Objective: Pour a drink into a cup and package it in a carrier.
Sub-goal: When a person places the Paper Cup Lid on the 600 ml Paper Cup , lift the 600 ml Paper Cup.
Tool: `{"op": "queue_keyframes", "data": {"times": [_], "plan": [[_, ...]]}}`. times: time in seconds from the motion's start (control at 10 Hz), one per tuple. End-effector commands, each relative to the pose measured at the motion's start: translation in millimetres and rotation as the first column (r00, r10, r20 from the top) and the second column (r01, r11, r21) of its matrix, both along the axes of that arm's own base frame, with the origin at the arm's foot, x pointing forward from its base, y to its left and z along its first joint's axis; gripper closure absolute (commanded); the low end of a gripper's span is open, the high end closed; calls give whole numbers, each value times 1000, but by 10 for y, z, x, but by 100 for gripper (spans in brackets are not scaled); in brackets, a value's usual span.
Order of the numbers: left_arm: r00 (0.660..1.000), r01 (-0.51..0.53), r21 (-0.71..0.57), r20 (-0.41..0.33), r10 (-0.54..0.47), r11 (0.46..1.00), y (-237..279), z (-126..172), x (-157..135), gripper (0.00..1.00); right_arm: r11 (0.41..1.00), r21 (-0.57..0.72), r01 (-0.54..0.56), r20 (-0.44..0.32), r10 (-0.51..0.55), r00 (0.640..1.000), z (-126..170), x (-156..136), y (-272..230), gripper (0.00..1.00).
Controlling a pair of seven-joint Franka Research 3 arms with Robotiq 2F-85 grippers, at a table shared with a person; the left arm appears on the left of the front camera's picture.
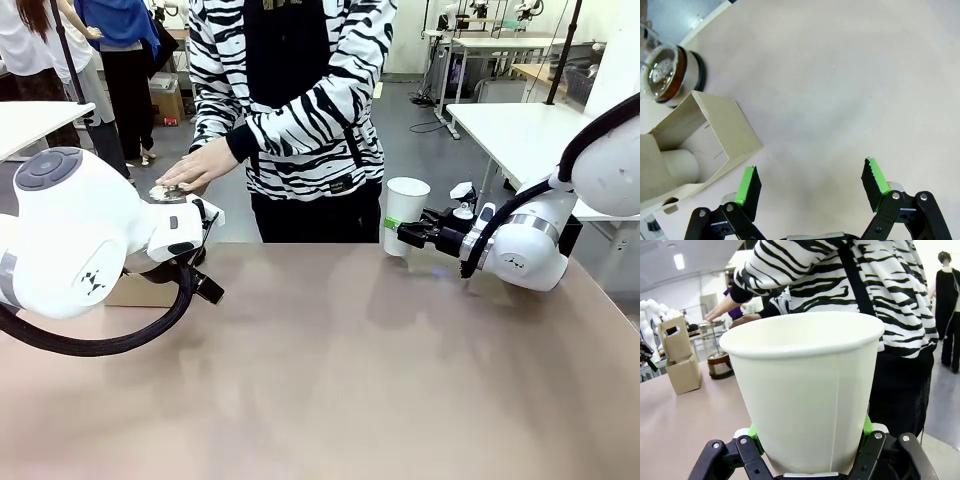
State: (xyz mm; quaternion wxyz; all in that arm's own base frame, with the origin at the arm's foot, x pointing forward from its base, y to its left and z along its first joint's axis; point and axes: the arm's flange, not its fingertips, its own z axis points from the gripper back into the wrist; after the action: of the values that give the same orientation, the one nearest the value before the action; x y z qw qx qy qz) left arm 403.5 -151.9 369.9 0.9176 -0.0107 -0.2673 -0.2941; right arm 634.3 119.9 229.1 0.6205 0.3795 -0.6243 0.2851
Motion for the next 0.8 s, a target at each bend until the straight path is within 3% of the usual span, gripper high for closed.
{"op": "queue_keyframes", "data": {"times": [0.0, 0.7], "plan": [[1000, 1, -2, 0, -1, 1000, 0, 4, -3, 0, 1000, 5, 6, 3, -6, 1000, 25, 4, 2, 20], [1000, 1, -2, 0, -1, 1000, 0, 4, -3, 0, 1000, 5, 6, 3, -6, 1000, 25, 4, 2, 20]]}}
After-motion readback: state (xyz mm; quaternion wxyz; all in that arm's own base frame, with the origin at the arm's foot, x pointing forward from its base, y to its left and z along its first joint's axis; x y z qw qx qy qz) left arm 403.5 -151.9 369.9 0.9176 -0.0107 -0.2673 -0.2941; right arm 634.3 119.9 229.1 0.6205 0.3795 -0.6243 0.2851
